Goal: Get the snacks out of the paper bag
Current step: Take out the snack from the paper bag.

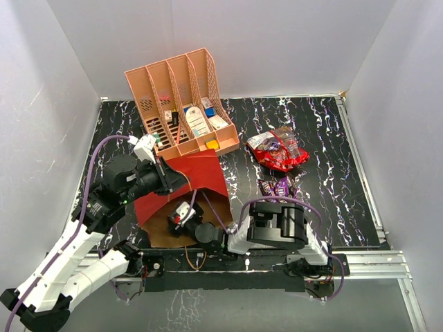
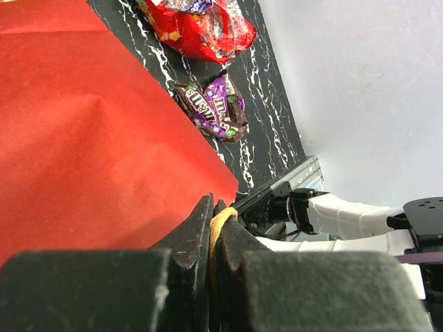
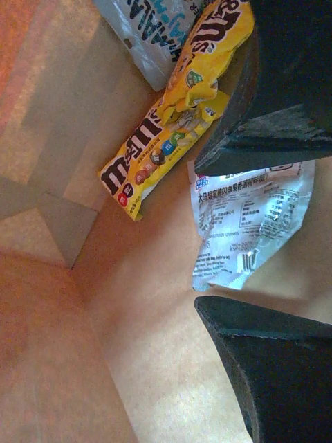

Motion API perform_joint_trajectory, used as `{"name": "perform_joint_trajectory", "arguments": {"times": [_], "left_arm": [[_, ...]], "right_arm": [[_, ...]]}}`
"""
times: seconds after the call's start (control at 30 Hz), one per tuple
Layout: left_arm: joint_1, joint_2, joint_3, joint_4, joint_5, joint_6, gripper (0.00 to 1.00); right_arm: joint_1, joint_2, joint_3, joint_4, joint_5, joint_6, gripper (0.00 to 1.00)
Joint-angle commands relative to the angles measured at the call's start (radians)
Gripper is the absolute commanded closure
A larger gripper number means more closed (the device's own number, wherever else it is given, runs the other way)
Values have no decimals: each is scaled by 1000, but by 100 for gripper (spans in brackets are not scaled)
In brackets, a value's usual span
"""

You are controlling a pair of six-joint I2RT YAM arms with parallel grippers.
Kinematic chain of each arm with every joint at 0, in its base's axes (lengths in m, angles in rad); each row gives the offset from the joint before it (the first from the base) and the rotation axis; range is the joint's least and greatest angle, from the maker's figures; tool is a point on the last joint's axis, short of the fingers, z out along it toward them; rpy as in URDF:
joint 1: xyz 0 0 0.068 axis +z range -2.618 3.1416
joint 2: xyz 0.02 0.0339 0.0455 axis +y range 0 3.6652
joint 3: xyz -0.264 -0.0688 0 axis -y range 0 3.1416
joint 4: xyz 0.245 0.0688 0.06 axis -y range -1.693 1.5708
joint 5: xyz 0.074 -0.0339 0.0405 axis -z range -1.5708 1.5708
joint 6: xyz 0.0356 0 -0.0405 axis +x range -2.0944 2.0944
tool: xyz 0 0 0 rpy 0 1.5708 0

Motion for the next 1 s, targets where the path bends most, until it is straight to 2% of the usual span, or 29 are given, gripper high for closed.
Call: {"name": "perform_joint_trajectory", "arguments": {"times": [0.0,0.1,0.43,0.5,0.57,0.6,0.7,0.8,0.97], "left_arm": [[4,-21,10,31,26,-6,100],[3,-22,12,30,26,-6,100],[3,-20,13,26,26,-11,100],[4,-21,15,24,24,-11,100],[4,-22,18,21,20,-10,100],[3,-20,21,19,20,-10,100],[3,-13,29,8,17,-9,100],[3,-12,32,6,12,-7,100],[3,-2,32,19,8,-6,100]], "right_arm": [[-27,29,54,-44,6,94,27],[-44,45,63,-117,9,165,28],[-55,26,-20,-114,-69,272,48],[-56,16,-32,-116,-57,264,53],[-55,-11,-47,-112,-61,246,64],[-56,-31,-56,-113,-70,239,70],[-55,-113,-94,-132,-107,221,81],[-48,-204,-145,-150,-163,216,88],[-38,-412,-262,-188,-355,248,93]]}}
